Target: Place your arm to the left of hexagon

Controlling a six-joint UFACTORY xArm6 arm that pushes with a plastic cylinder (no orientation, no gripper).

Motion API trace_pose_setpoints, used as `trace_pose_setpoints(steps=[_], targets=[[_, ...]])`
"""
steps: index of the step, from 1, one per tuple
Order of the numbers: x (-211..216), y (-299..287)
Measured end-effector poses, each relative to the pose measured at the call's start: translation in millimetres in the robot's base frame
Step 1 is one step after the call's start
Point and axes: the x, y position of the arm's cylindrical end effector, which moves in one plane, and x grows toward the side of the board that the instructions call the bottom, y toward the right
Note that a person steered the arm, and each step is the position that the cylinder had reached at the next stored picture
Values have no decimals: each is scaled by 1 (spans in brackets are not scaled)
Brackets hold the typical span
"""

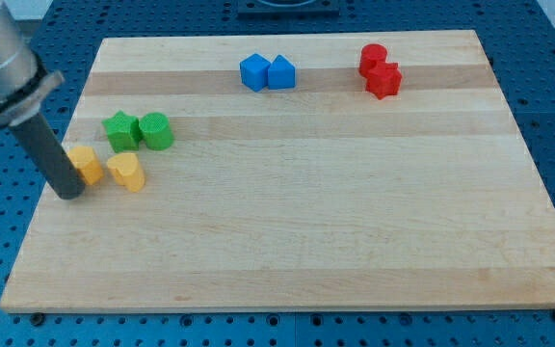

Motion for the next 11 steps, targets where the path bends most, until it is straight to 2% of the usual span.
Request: trace_pose_setpoints(steps=[1,2,3,4,7,9,10,11], targets=[[-13,-3],[12,-33],[8,-33],[-17,-30],[0,-1],[-22,-34],[-42,-33],[-43,-25]])
